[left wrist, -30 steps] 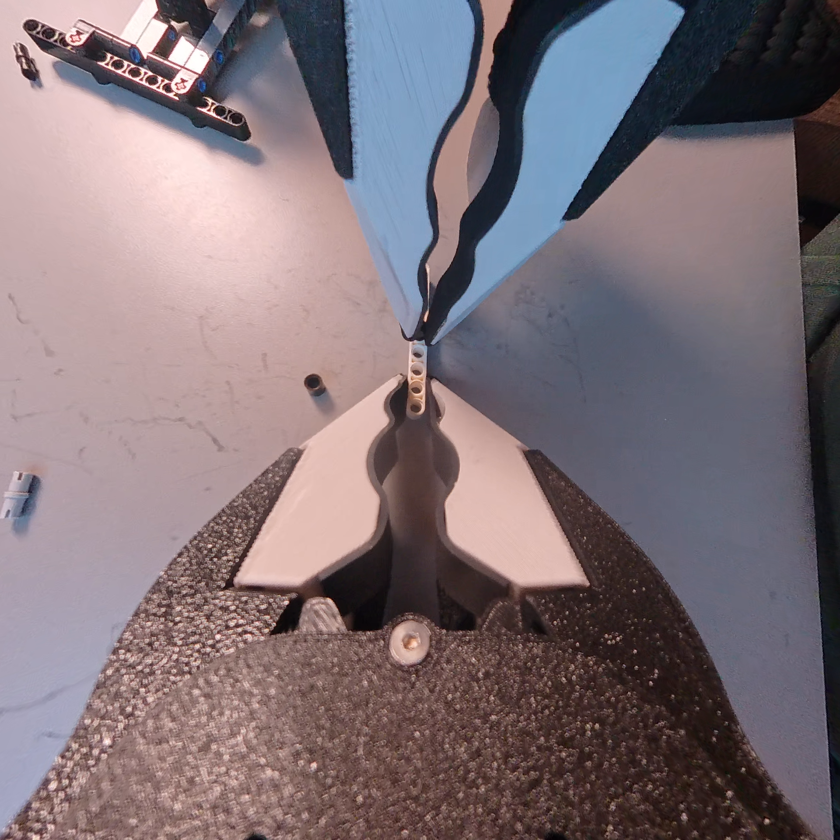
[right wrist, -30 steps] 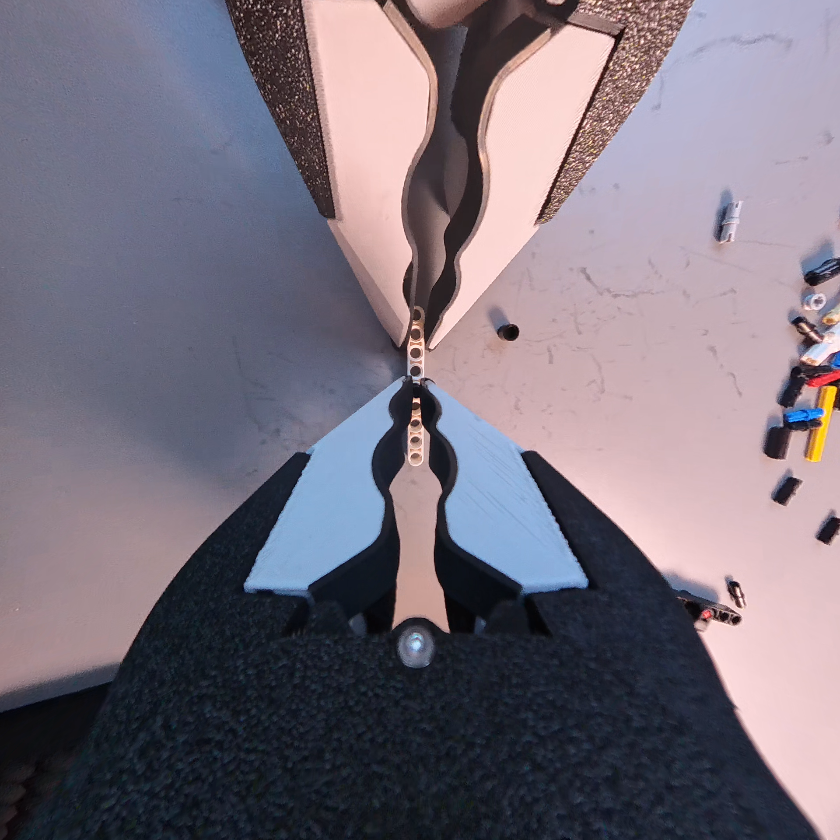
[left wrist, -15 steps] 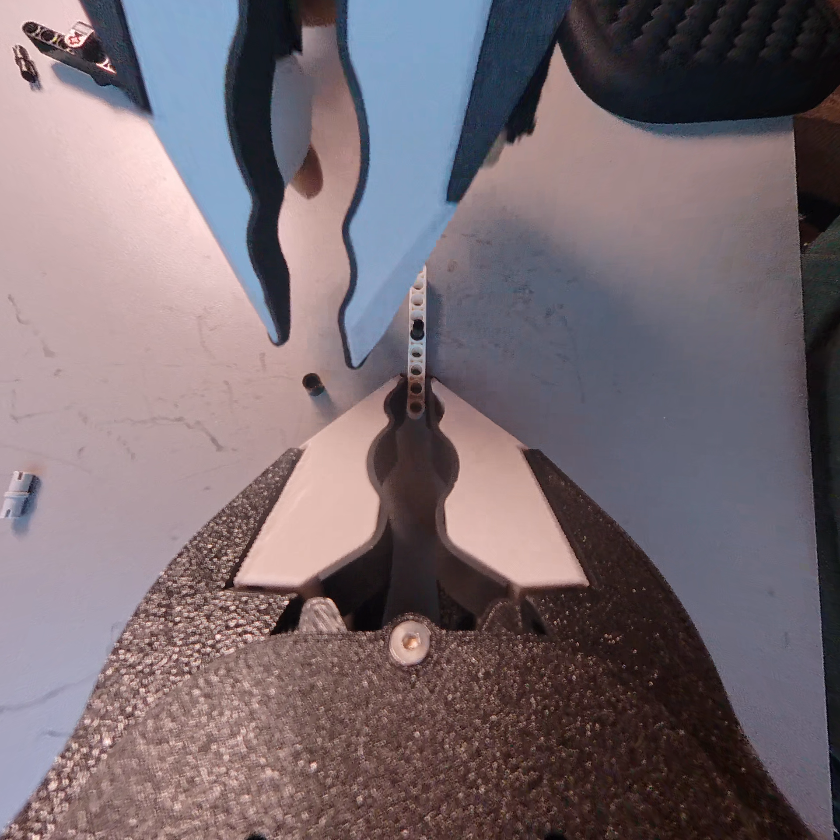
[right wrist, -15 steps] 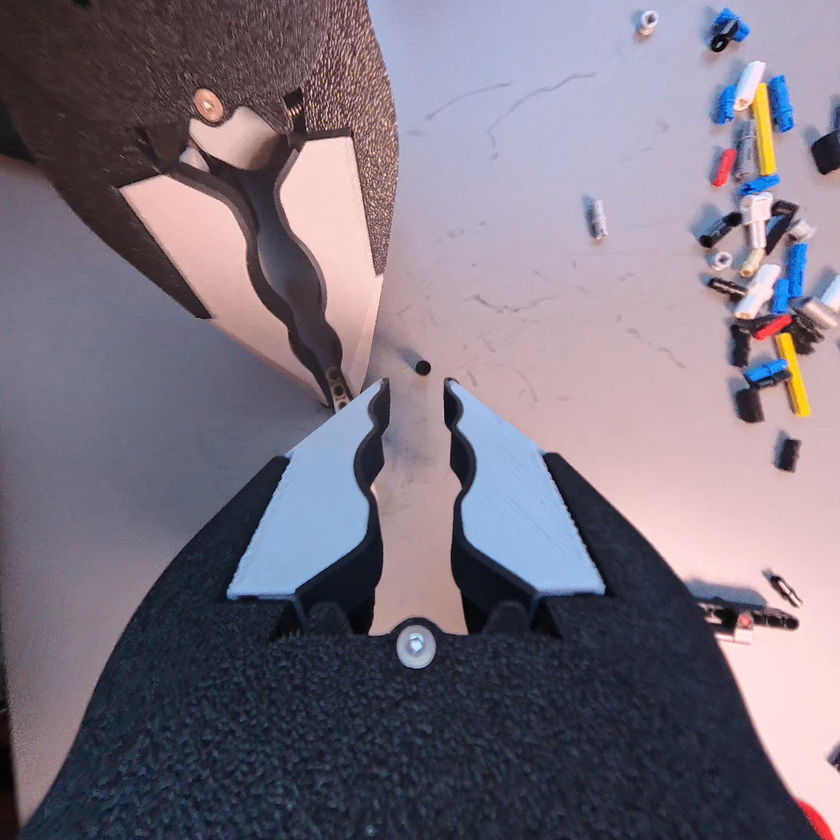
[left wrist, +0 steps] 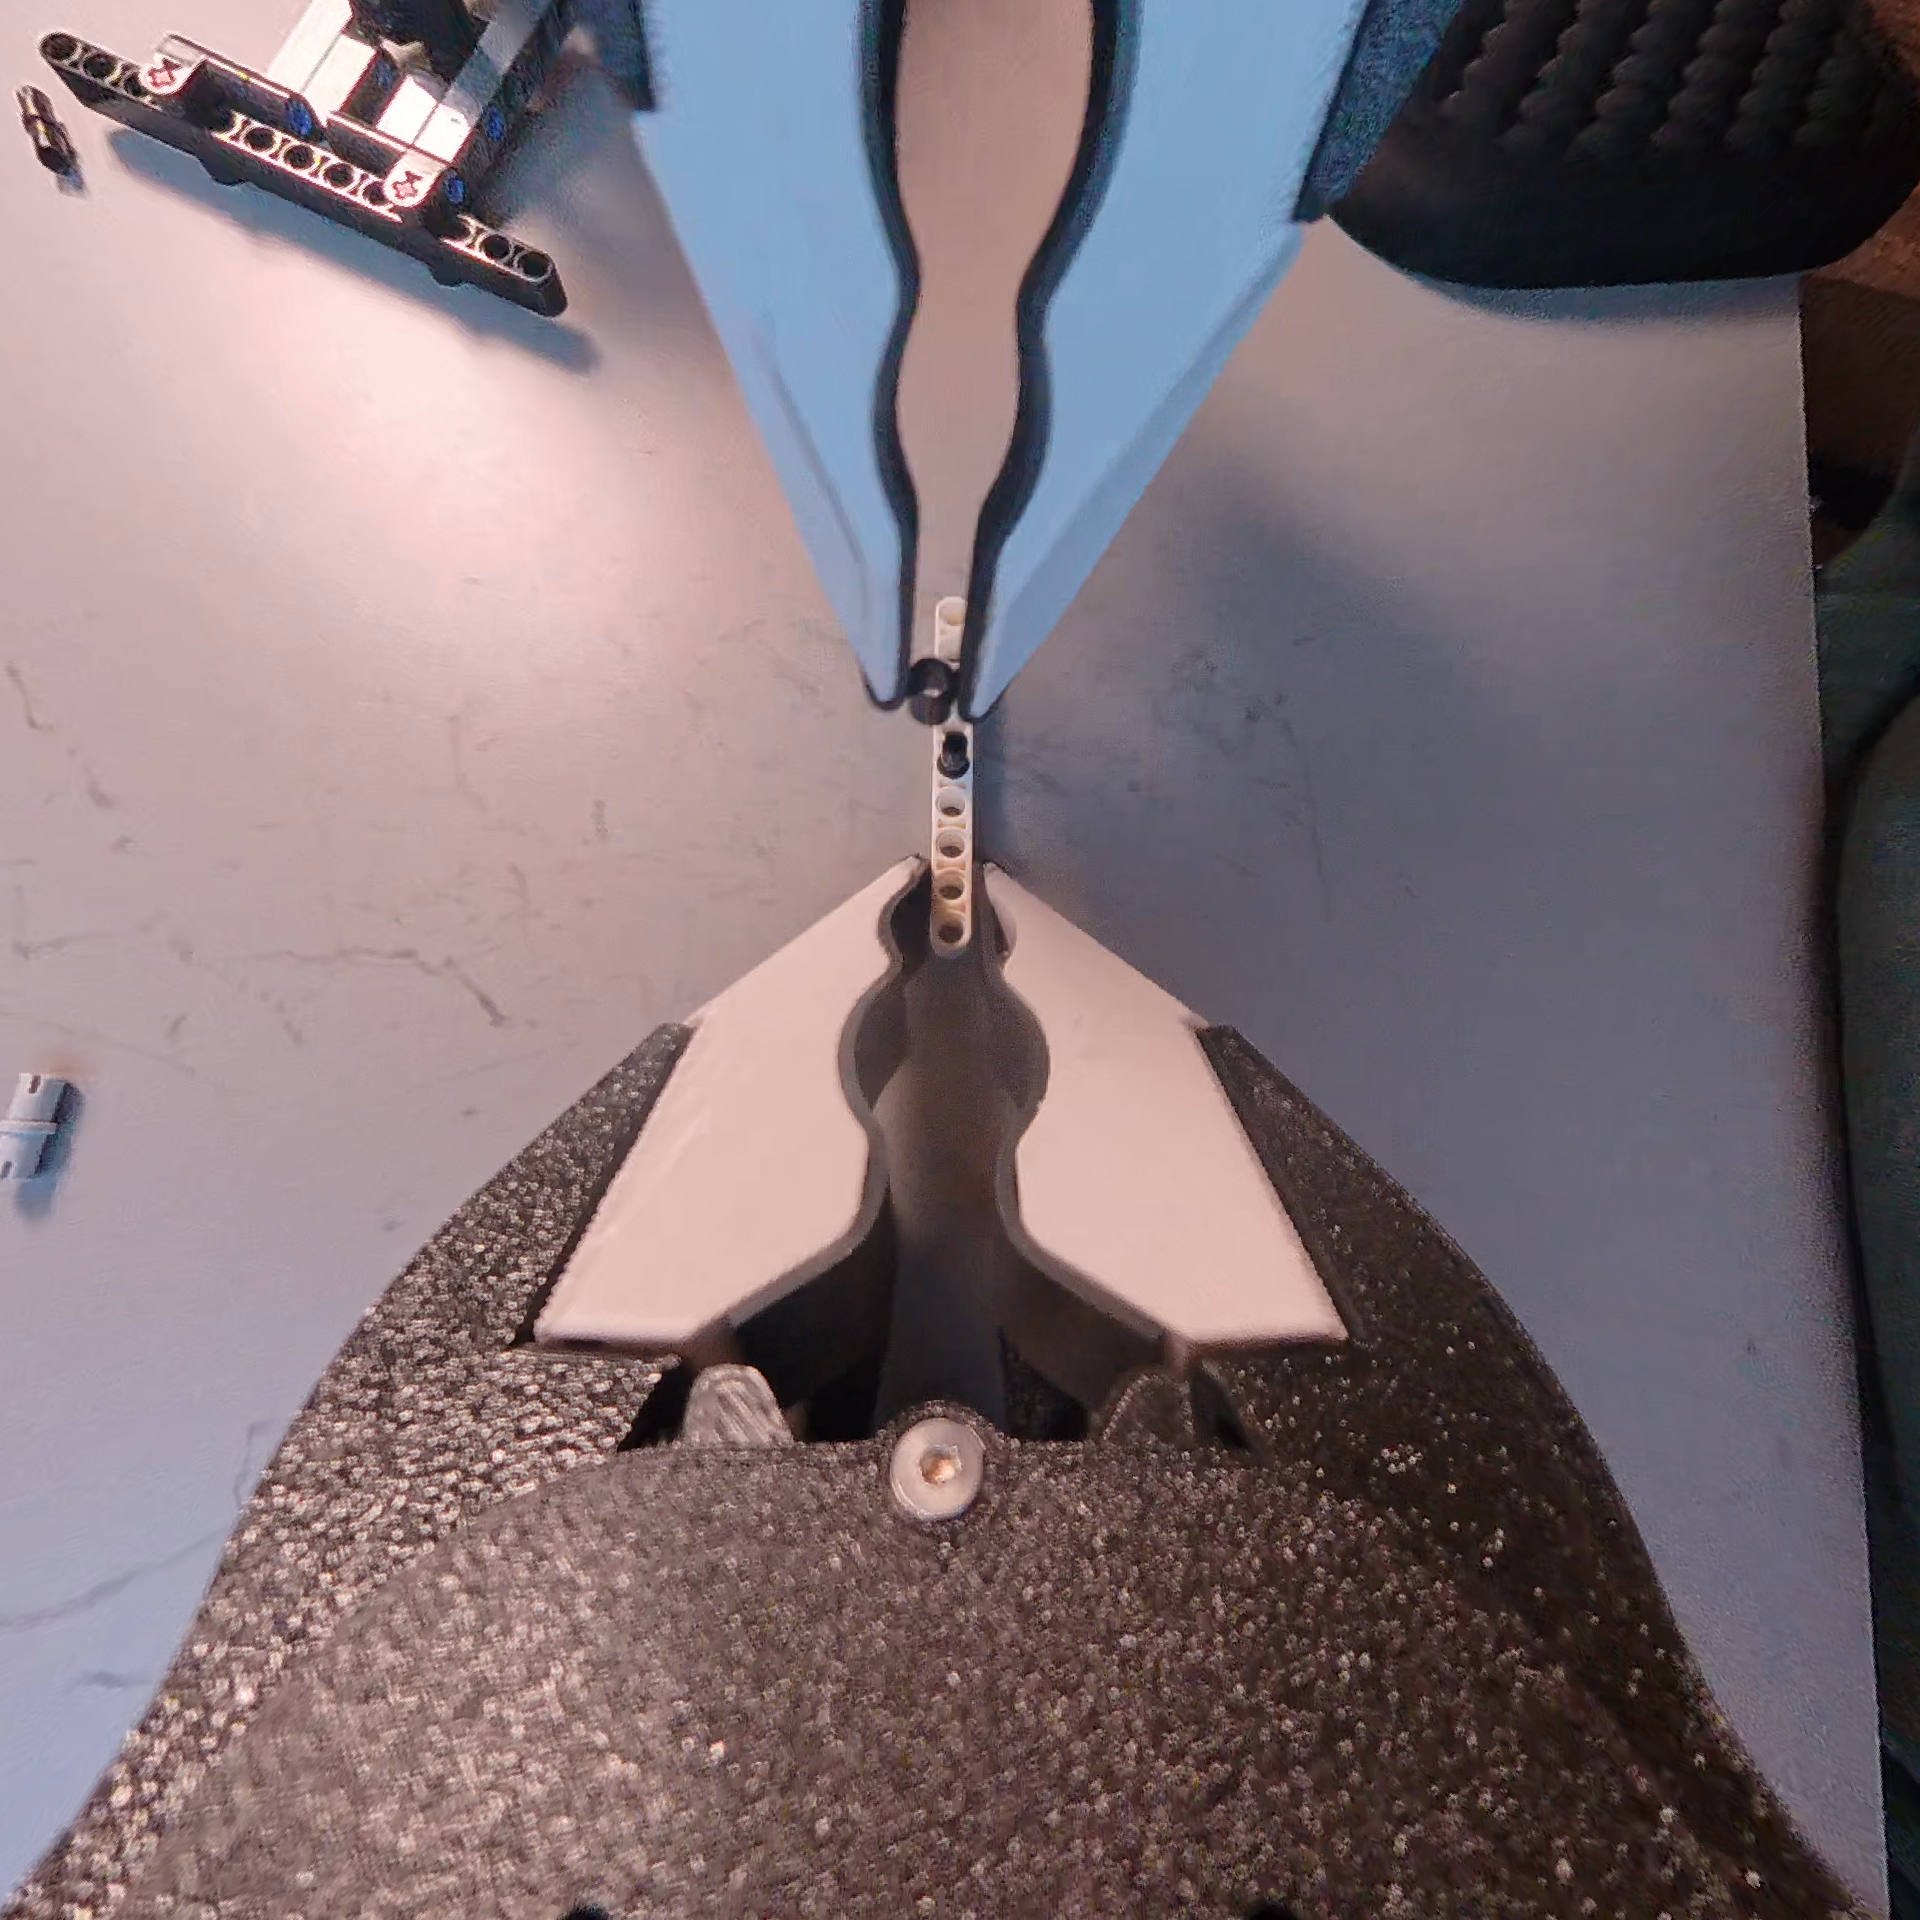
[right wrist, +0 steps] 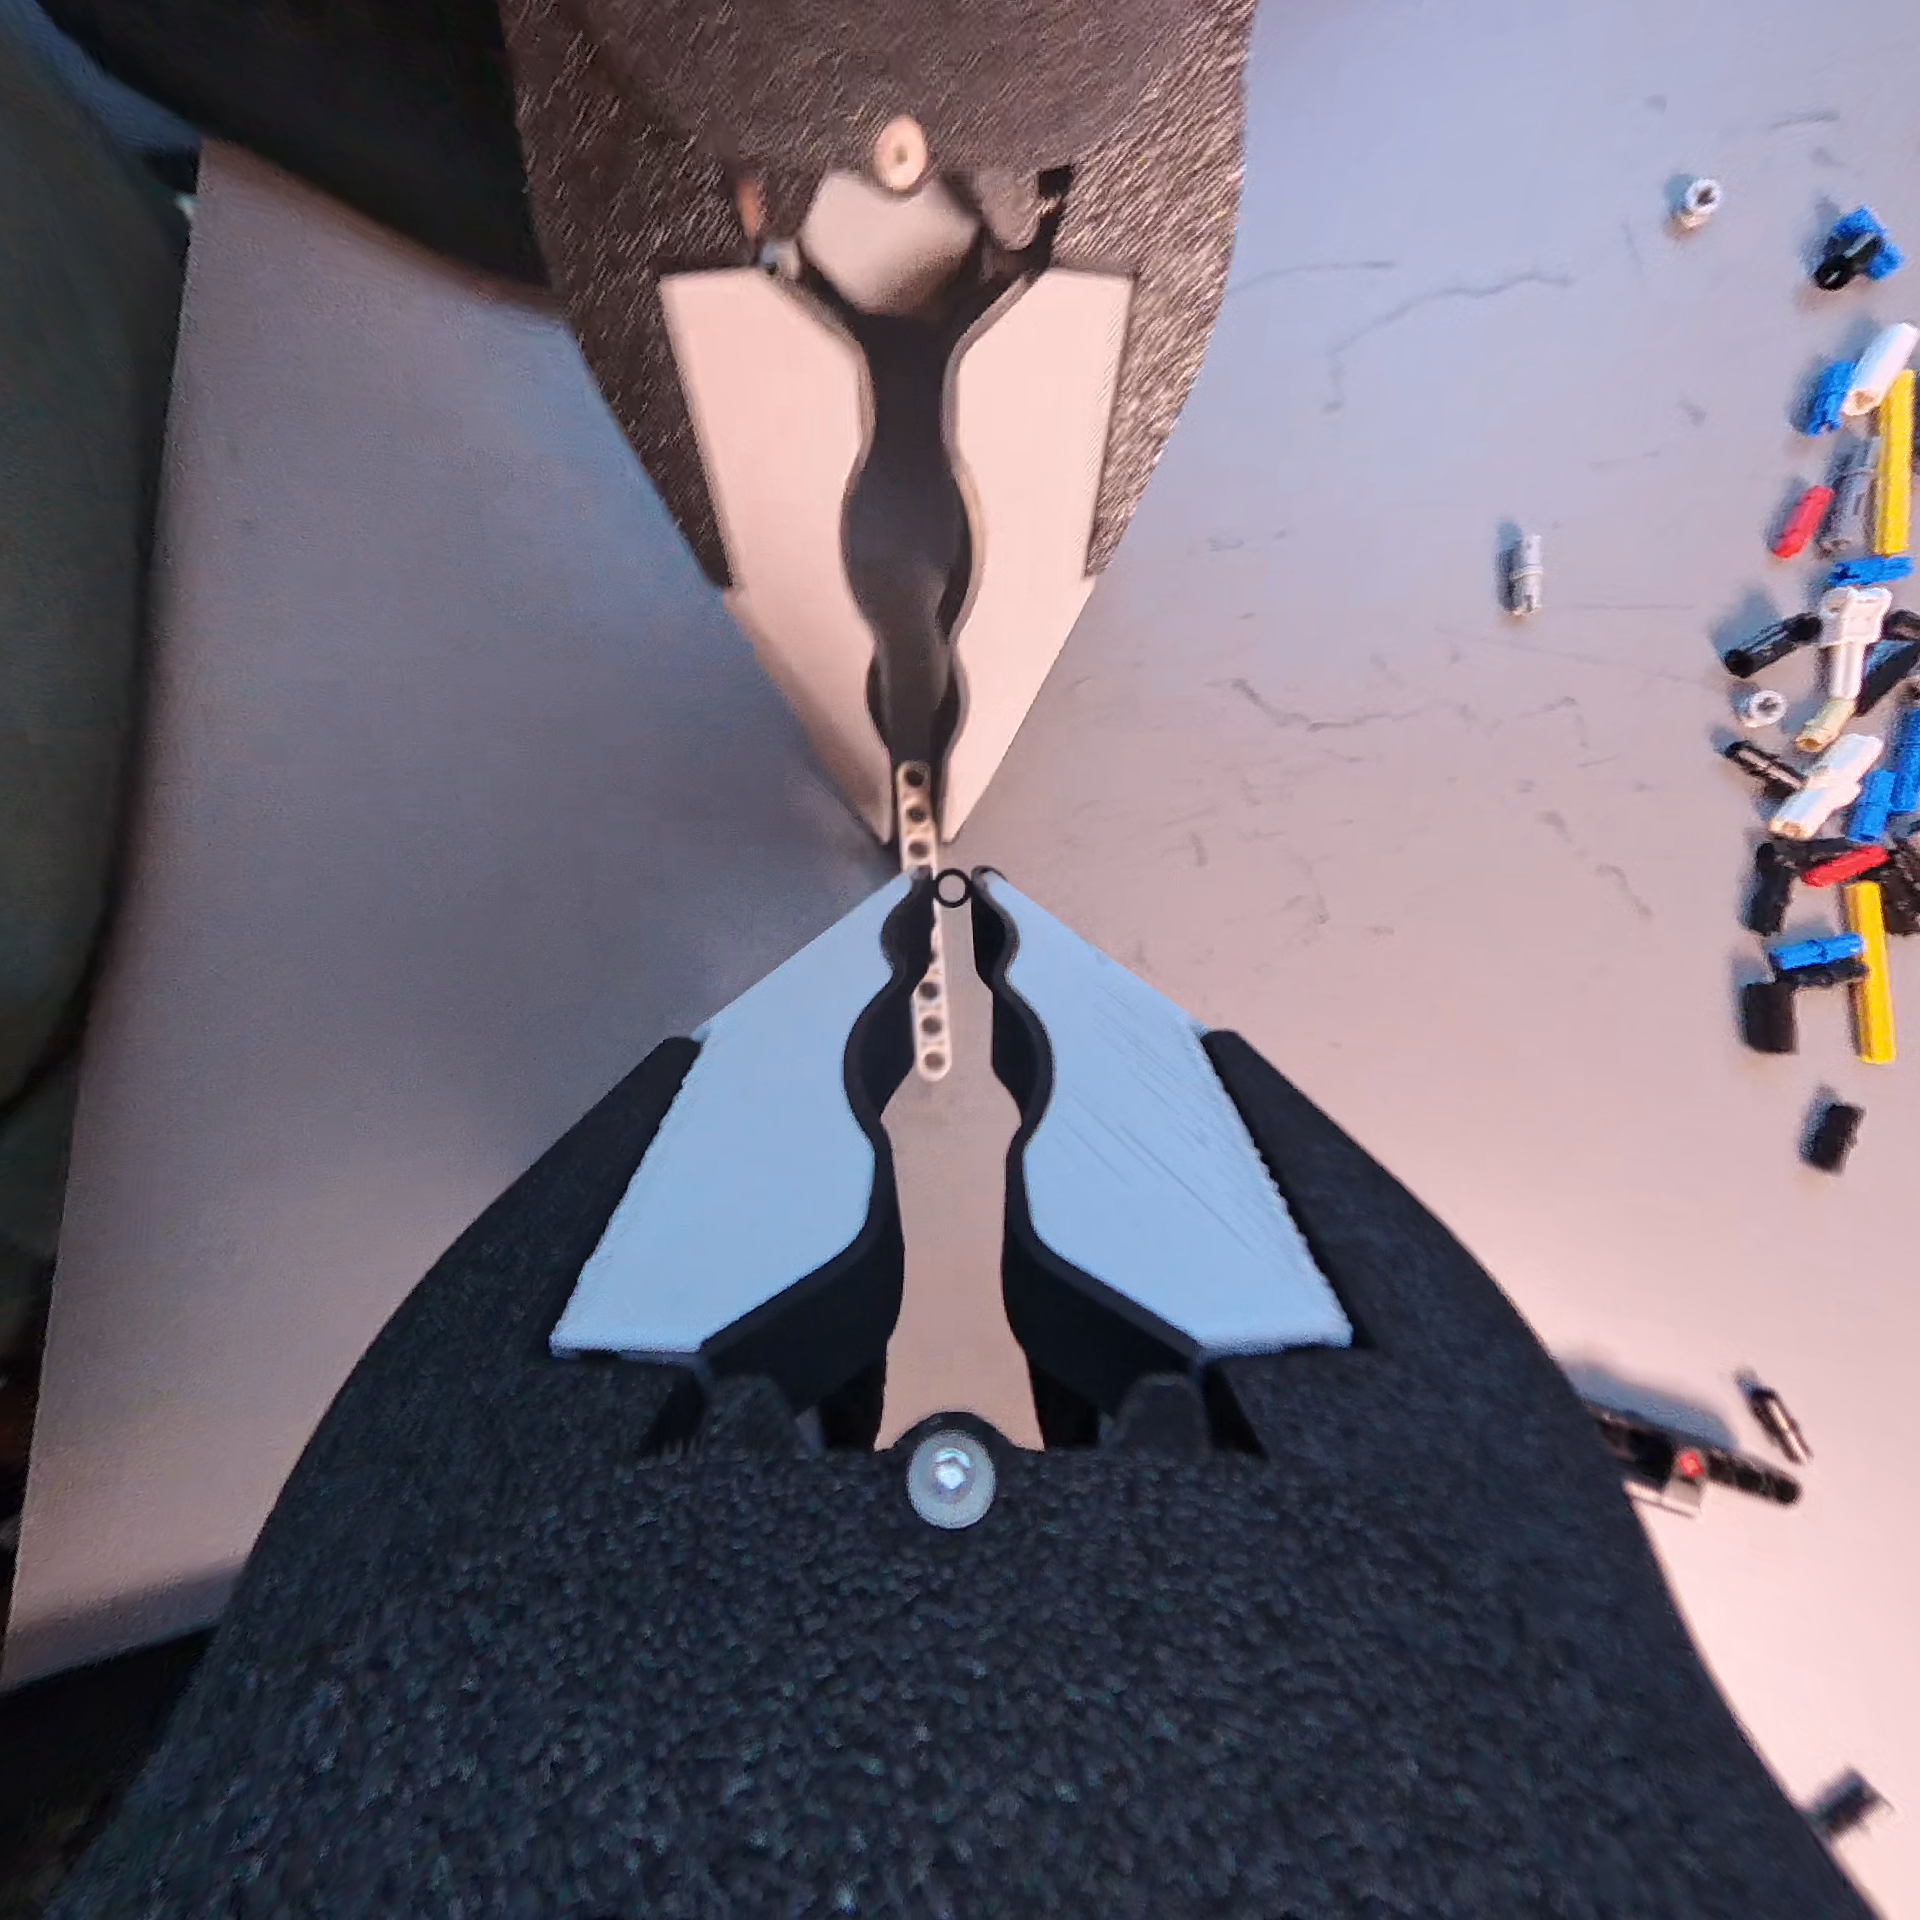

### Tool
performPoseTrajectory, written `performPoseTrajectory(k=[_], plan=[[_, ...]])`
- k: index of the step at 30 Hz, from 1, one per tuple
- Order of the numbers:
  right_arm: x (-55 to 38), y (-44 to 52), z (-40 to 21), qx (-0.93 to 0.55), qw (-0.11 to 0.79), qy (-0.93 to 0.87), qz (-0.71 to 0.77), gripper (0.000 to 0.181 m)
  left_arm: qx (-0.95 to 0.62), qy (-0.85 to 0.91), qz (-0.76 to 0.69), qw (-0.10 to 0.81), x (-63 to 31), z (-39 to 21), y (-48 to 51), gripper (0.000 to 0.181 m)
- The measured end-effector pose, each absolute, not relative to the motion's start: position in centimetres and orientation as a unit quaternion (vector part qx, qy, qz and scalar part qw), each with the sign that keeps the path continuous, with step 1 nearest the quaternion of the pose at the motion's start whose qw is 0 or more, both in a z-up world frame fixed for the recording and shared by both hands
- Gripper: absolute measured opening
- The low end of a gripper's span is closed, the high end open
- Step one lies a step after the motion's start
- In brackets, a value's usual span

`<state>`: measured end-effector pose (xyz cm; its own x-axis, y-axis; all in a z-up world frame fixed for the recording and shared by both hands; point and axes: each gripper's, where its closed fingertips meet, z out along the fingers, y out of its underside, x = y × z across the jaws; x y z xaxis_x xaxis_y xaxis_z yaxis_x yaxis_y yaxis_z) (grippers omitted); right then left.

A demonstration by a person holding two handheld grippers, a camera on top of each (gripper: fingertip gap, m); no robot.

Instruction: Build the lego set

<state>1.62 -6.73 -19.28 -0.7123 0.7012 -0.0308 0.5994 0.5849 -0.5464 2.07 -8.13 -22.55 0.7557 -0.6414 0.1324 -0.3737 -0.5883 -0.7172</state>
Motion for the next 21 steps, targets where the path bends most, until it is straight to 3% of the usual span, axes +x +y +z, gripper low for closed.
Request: performPoseTrajectory(k=[21], plan=[[2.5, -6.8, -21.1, -0.368, 0.095, -0.894, 0.237, 0.007, -0.869, 0.294, -0.192, 0.348, 2.1, -22.5, -8.2, 0.006]])
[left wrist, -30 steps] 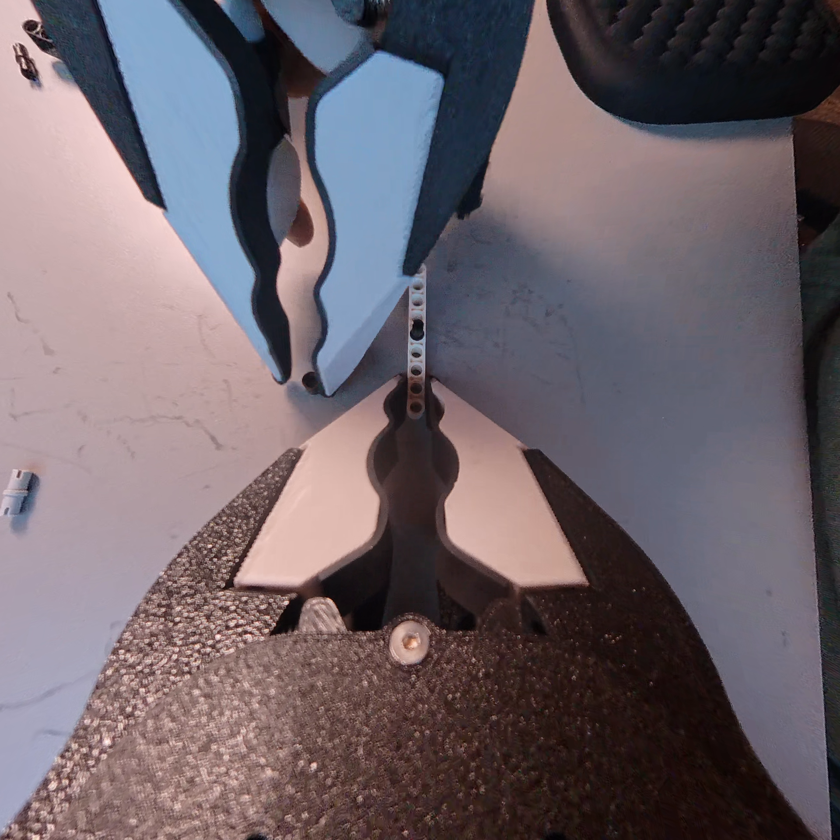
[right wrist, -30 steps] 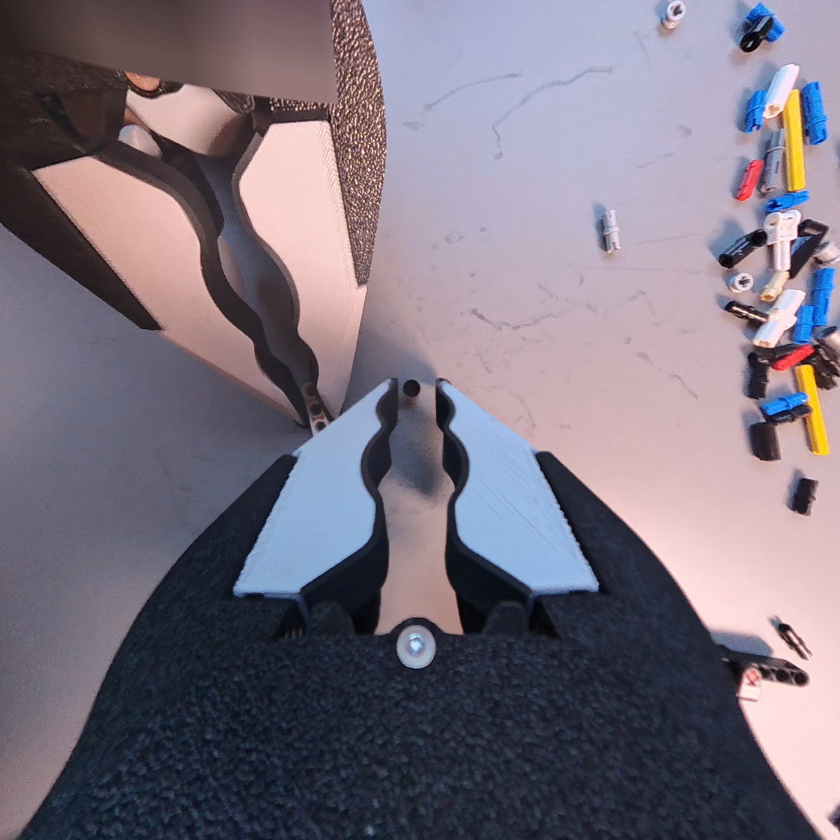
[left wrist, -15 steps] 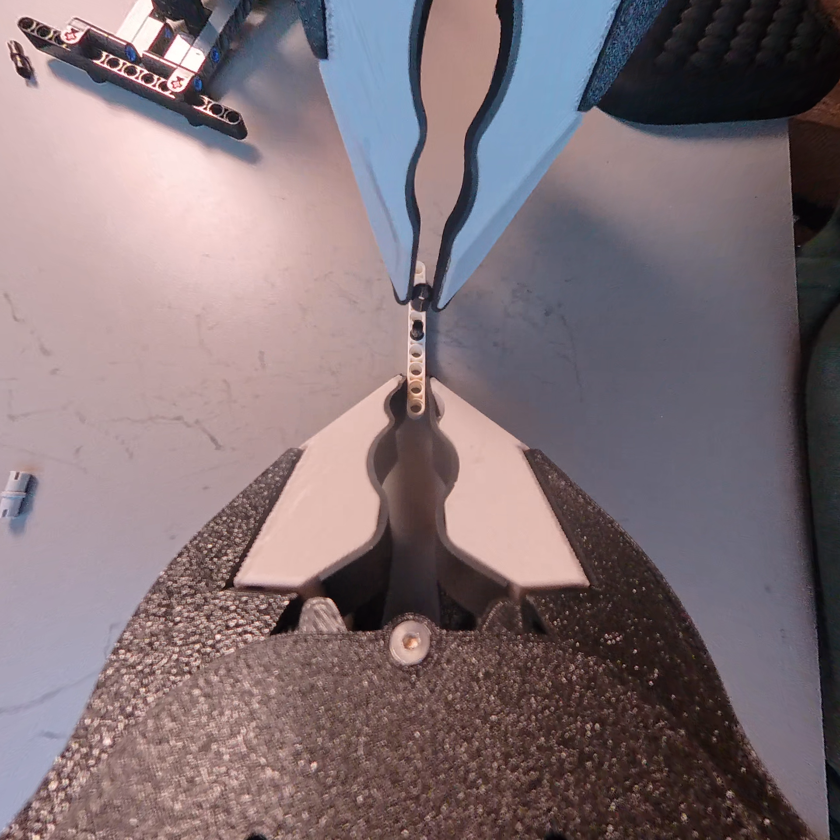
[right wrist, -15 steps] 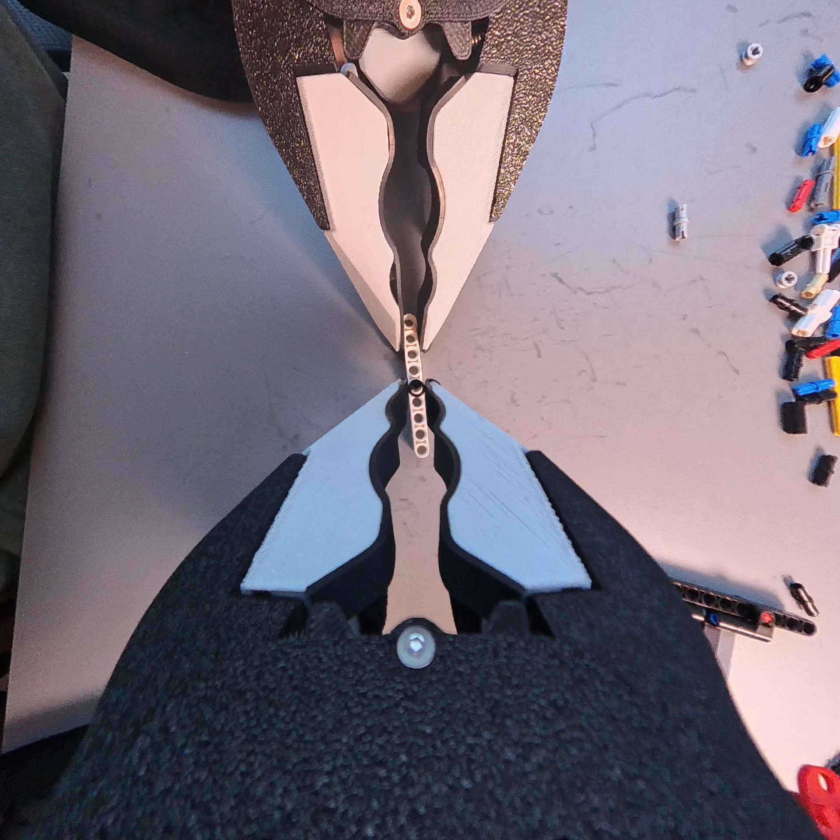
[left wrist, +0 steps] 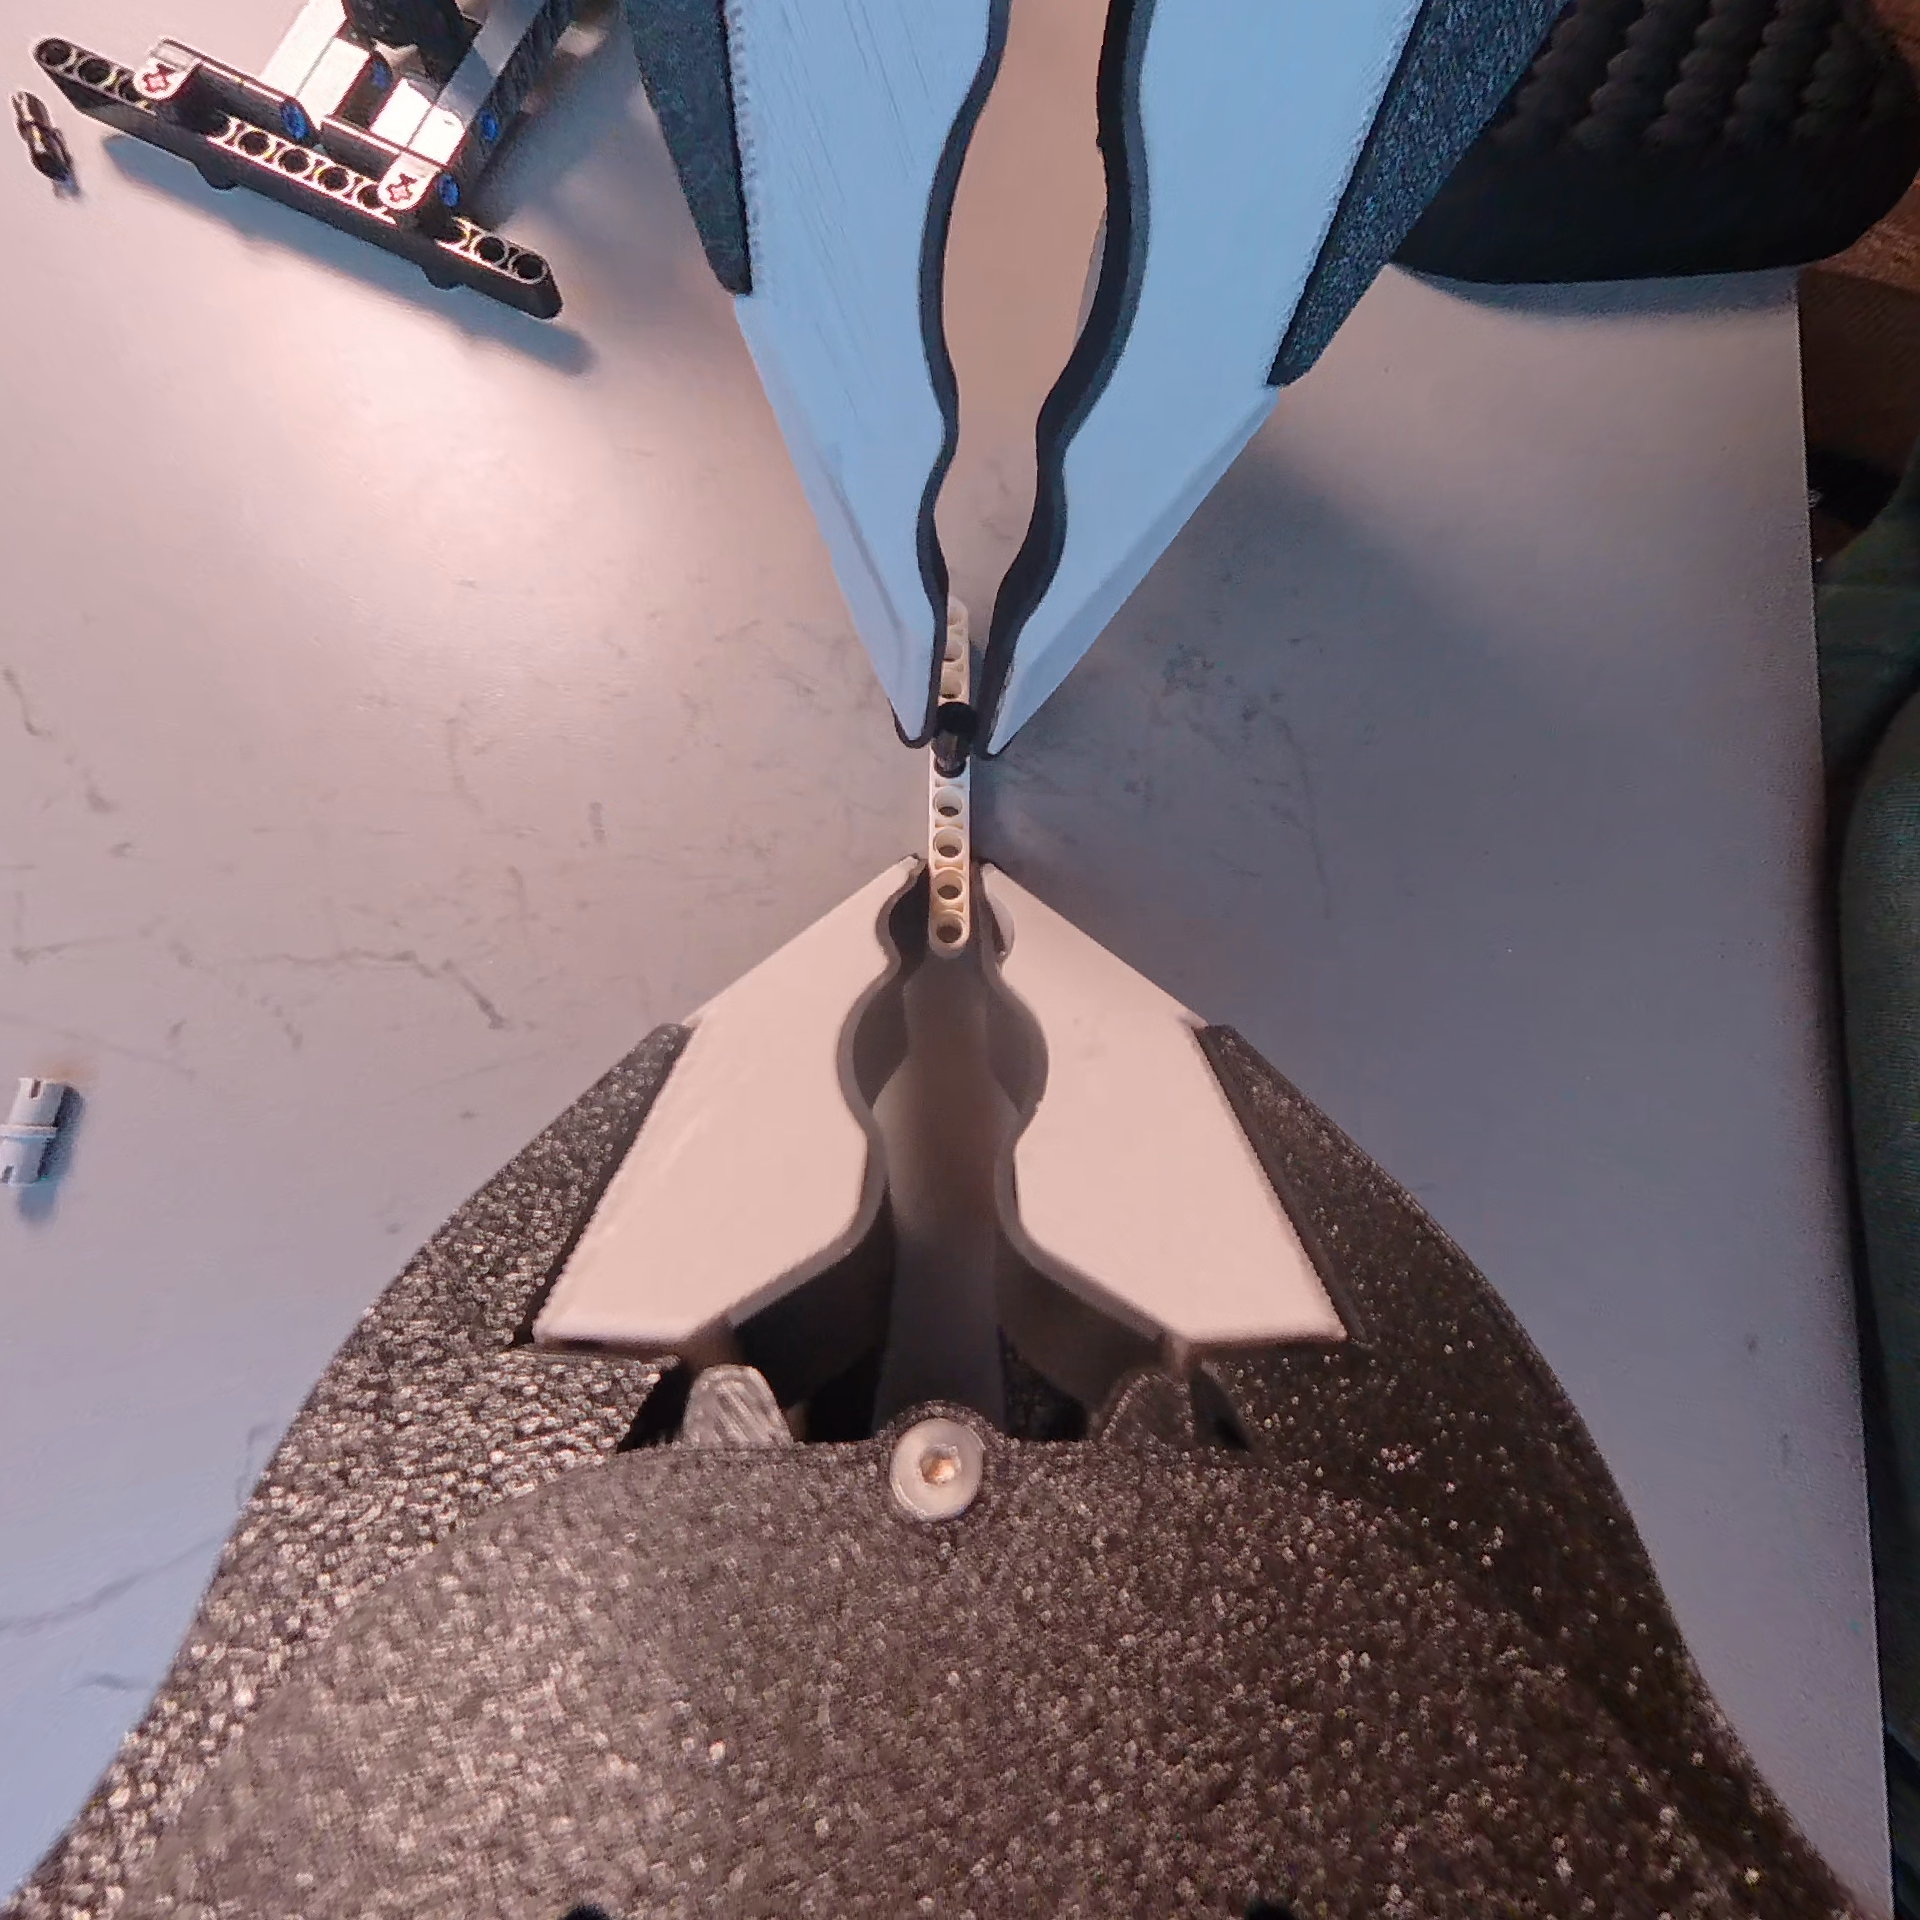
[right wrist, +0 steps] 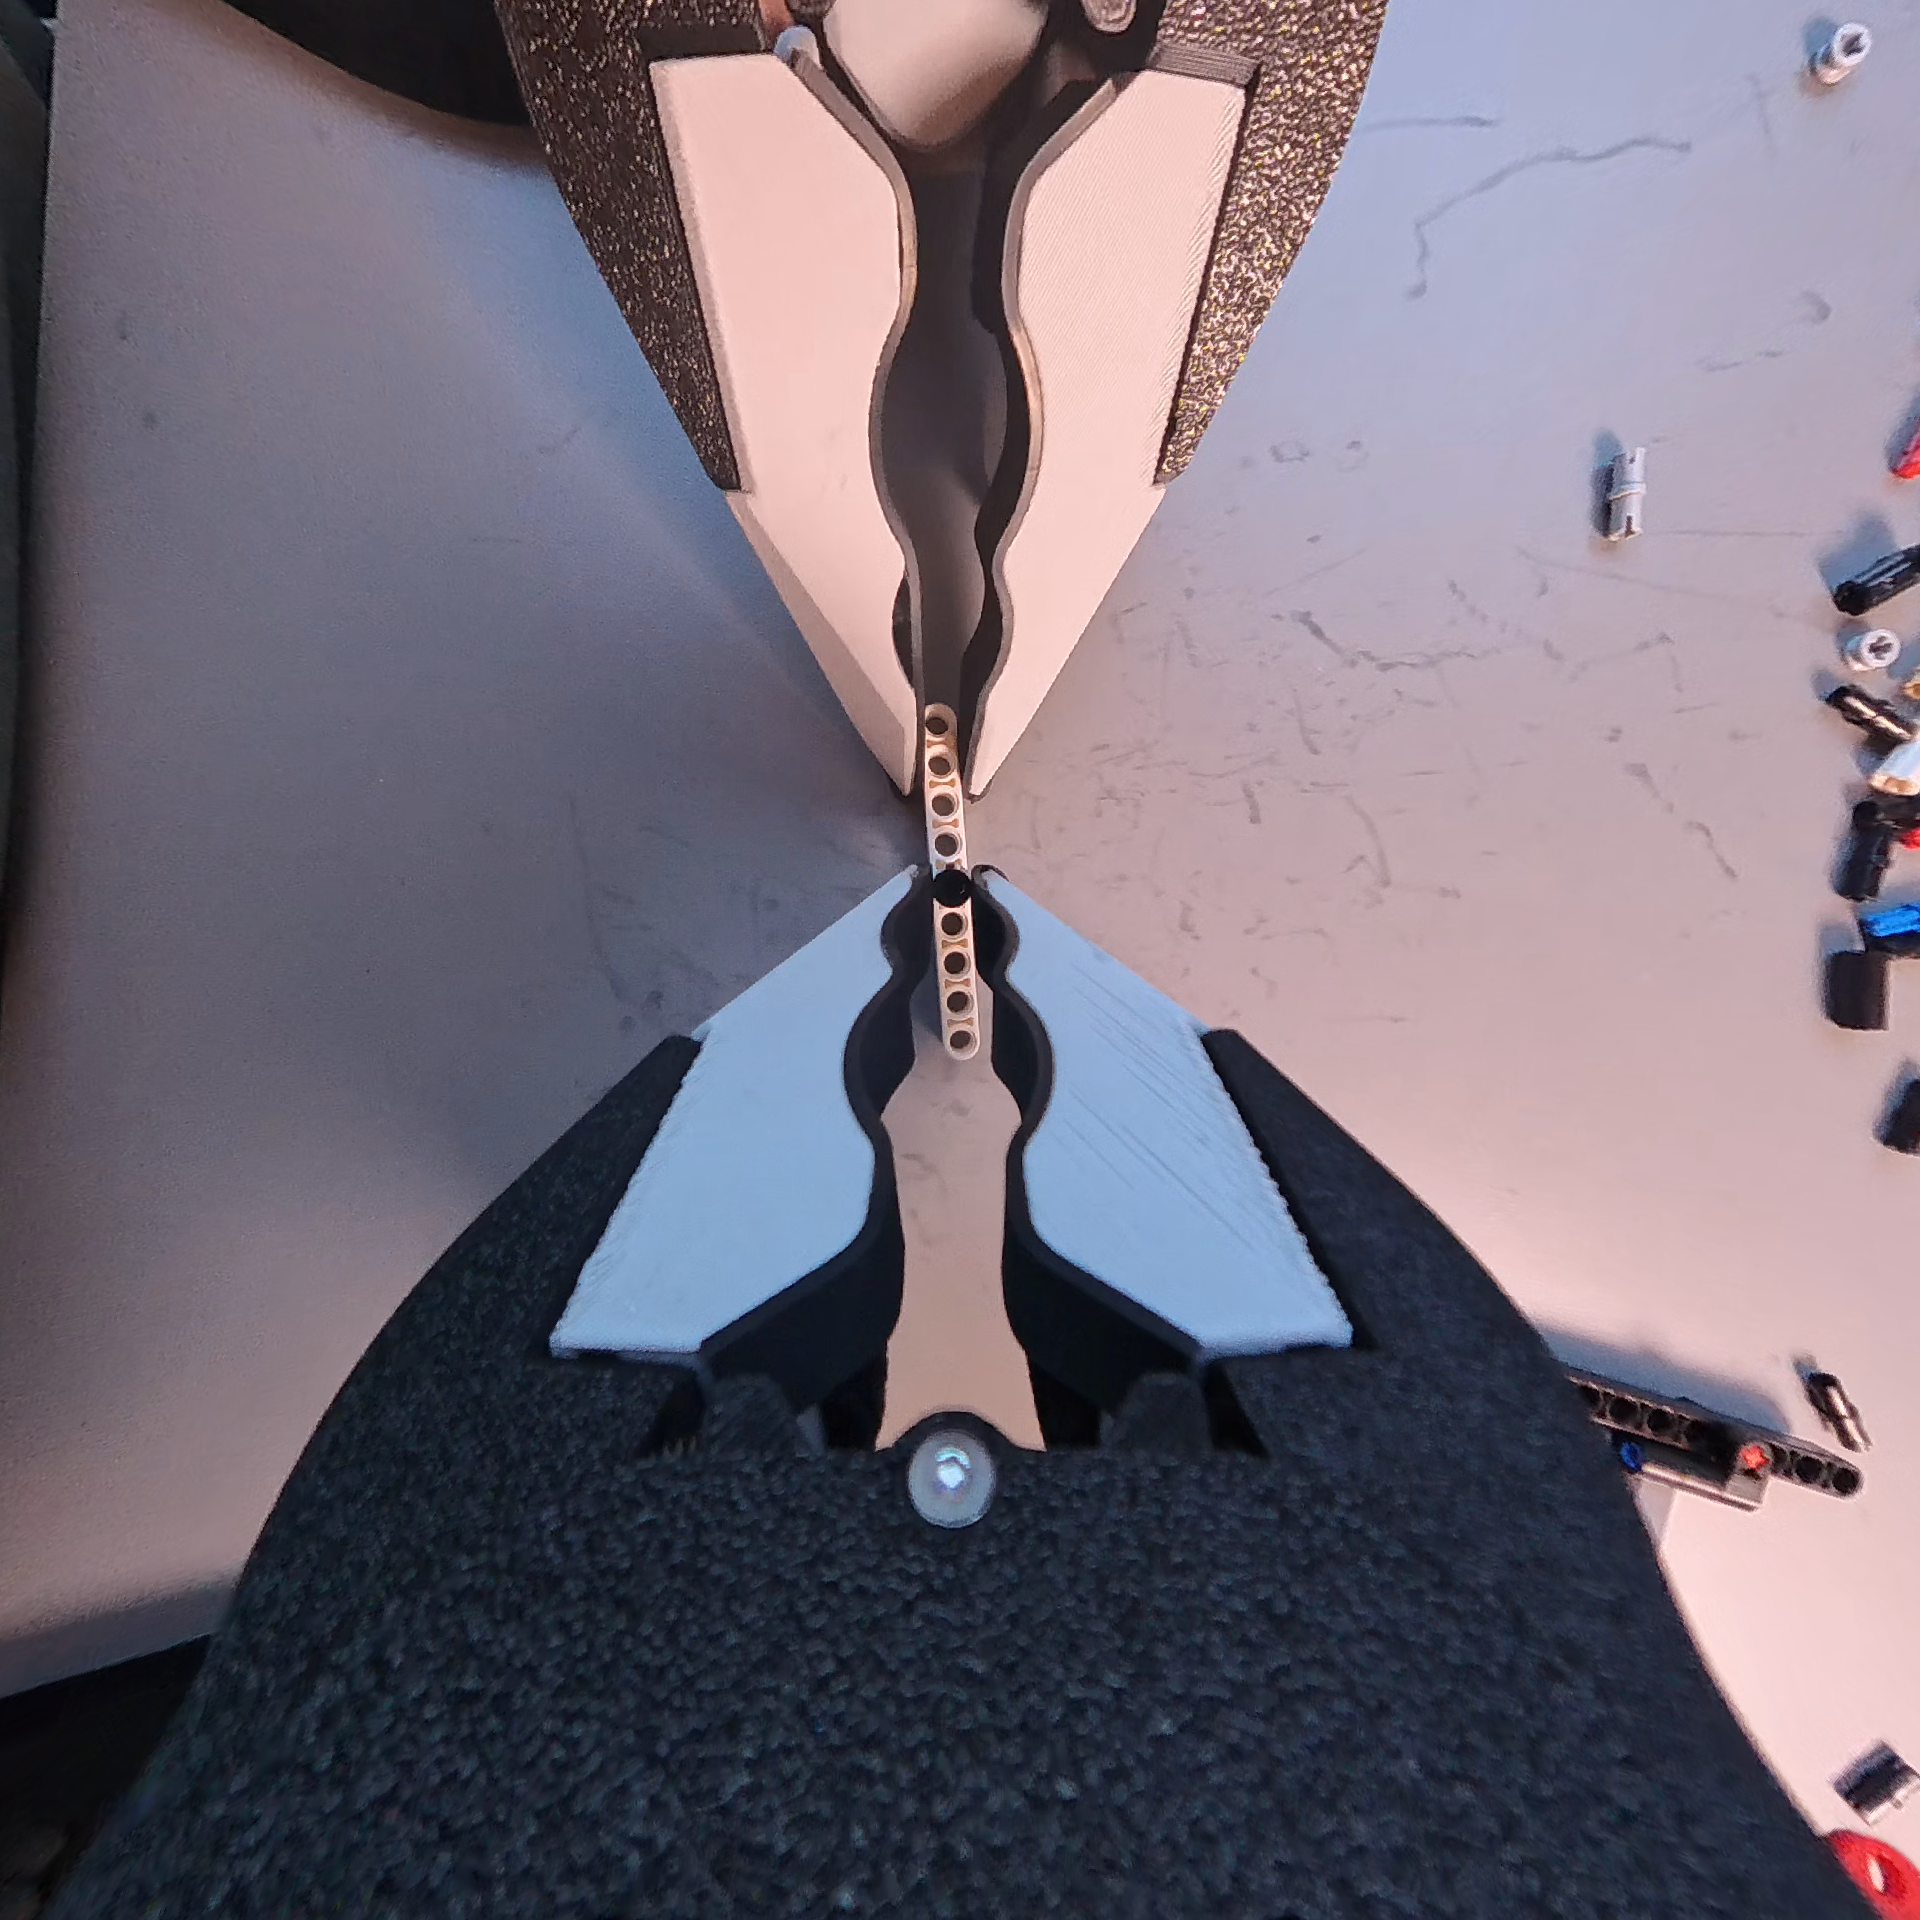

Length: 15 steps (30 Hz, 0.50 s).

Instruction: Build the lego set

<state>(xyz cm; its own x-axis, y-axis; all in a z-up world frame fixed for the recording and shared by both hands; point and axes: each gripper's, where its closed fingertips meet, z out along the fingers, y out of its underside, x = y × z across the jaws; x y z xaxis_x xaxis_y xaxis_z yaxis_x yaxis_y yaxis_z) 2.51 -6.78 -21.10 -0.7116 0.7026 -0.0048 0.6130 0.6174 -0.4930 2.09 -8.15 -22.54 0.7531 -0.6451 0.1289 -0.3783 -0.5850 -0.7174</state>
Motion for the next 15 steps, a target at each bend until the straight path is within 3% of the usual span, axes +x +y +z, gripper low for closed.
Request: performPoseTrajectory(k=[15], plan=[[2.53, -6.69, -21.13, -0.331, 0.046, -0.922, 0.195, 0.006, -0.869, 0.294, -0.193, 0.348, 2.08, -22.54, -8.16, 0.007]])
